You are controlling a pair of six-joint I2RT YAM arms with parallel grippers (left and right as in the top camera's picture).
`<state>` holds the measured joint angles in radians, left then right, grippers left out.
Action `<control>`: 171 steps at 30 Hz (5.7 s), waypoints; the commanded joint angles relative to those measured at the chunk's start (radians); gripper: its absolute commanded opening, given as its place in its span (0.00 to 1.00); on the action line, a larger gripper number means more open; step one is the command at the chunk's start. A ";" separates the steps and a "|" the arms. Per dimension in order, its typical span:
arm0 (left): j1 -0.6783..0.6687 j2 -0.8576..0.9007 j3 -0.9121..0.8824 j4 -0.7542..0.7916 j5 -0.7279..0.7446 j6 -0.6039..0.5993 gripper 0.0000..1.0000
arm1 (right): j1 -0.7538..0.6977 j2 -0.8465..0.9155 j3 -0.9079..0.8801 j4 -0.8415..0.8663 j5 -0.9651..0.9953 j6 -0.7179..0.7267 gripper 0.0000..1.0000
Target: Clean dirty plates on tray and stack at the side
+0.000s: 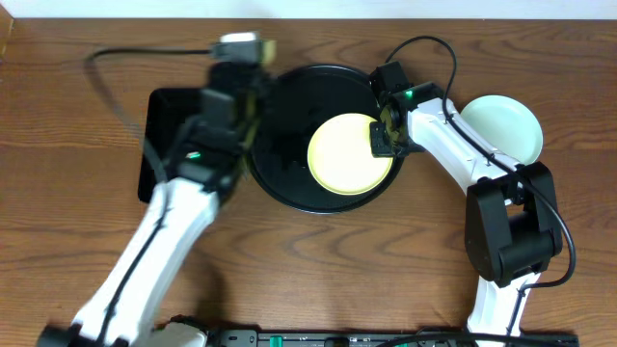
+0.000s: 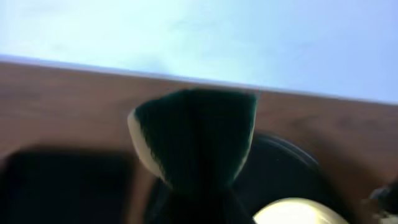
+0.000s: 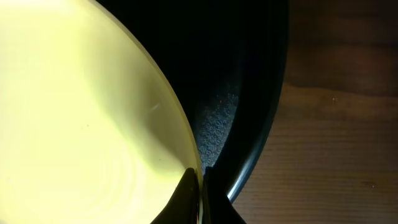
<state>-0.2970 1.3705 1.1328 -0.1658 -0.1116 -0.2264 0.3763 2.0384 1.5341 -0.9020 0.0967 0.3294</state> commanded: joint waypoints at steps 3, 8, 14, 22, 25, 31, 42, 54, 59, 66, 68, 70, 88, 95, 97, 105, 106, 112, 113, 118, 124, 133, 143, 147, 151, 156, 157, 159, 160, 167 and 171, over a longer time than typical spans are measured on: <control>0.161 -0.102 -0.001 -0.269 -0.013 0.019 0.08 | -0.001 0.003 0.003 0.004 0.000 -0.013 0.01; 0.277 -0.100 -0.002 -0.430 0.035 0.018 0.08 | 0.014 0.003 0.003 0.004 0.000 -0.016 0.01; 0.290 -0.035 -0.002 -0.499 0.525 0.017 0.08 | 0.035 0.003 0.003 0.019 0.004 -0.022 0.01; 0.211 0.209 0.005 -0.546 0.830 -0.109 0.08 | 0.037 0.003 0.003 0.013 0.007 -0.039 0.01; 0.174 0.318 0.016 -0.548 0.897 -0.108 0.08 | 0.036 0.003 0.003 0.010 0.008 -0.039 0.01; 0.093 0.435 0.031 -0.492 0.935 -0.111 0.08 | 0.037 0.003 0.003 0.009 0.008 -0.039 0.01; -0.014 0.441 0.076 -0.337 0.935 -0.232 0.08 | 0.037 0.003 0.003 0.008 0.008 -0.039 0.01; -0.021 0.525 0.449 -0.698 0.727 -0.131 0.07 | 0.037 0.003 0.003 0.008 0.008 -0.039 0.01; -0.021 0.624 0.449 -0.715 0.730 -0.126 0.08 | 0.037 0.003 0.003 0.006 0.008 -0.039 0.01; -0.021 0.727 0.449 -0.705 0.782 -0.126 0.07 | 0.037 0.003 0.003 0.005 0.009 -0.039 0.01; -0.021 0.745 0.449 -0.705 0.784 -0.124 0.07 | 0.037 0.003 0.003 0.005 0.011 -0.039 0.01; -0.021 0.763 0.449 -0.701 0.784 -0.122 0.07 | 0.037 0.003 0.003 0.005 0.011 -0.039 0.01; -0.027 0.814 0.442 -0.544 0.775 -0.122 0.08 | 0.037 0.003 0.003 0.005 0.011 -0.039 0.01; -0.029 0.814 0.442 -0.531 0.670 -0.121 0.08 | 0.037 0.003 0.003 0.005 0.011 -0.039 0.01; -0.029 0.814 0.442 -0.510 0.666 -0.113 0.08 | 0.037 0.003 0.003 0.005 0.011 -0.039 0.01; -0.029 0.814 0.442 -0.378 0.653 -0.074 0.08 | 0.037 0.003 0.003 0.004 0.011 -0.039 0.01; -0.029 0.812 0.443 -0.368 0.653 -0.074 0.08 | 0.037 0.003 0.003 0.004 0.011 -0.039 0.01; -0.011 0.751 0.484 -0.366 0.653 -0.073 0.08 | 0.037 0.003 0.003 0.005 0.011 -0.039 0.01; -0.004 0.725 0.492 -0.366 0.653 -0.073 0.08 | 0.037 0.003 0.003 0.005 0.011 -0.039 0.01; 0.053 0.555 0.497 -0.366 0.652 -0.059 0.08 | 0.037 0.003 0.003 0.005 0.011 -0.039 0.01; 0.179 0.320 0.497 -0.496 0.645 -0.054 0.08 | 0.037 0.003 0.003 0.008 0.011 -0.039 0.01; 0.329 0.175 0.493 -0.883 0.356 0.046 0.08 | 0.040 -0.043 0.113 0.062 0.011 -0.101 0.01; 0.356 0.180 0.397 -0.900 0.302 0.084 0.08 | 0.192 -0.217 0.341 -0.021 0.616 -0.205 0.01; 0.356 0.180 0.356 -0.859 0.302 0.084 0.08 | 0.313 -0.218 0.330 -0.031 0.836 -0.200 0.01; 0.356 0.185 0.338 -0.855 0.302 0.084 0.08 | 0.415 -0.200 0.270 -0.001 1.096 -0.114 0.01; 0.356 0.186 0.337 -0.855 0.302 0.084 0.08 | 0.475 -0.187 0.175 0.145 1.268 -0.142 0.01; 0.356 0.186 0.337 -0.855 0.302 0.084 0.08 | 0.475 -0.187 0.164 0.159 1.234 -0.155 0.01; 0.356 0.186 0.337 -0.855 0.302 0.084 0.08 | 0.470 -0.187 0.161 0.158 1.136 -0.155 0.01; 0.356 0.186 0.337 -0.855 0.302 0.084 0.08 | 0.460 -0.187 0.162 0.158 1.047 -0.155 0.01; 0.356 0.186 0.320 -0.857 0.301 0.084 0.08 | 0.307 -0.230 0.209 0.121 0.664 -0.120 0.01; 0.356 0.186 0.307 -0.843 0.301 0.084 0.08 | 0.132 -0.266 0.248 0.022 0.405 -0.089 0.01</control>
<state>0.0525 1.5486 1.4494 -1.0130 0.2028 -0.1558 0.6209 1.8439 1.7317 -0.8551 0.7261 0.1955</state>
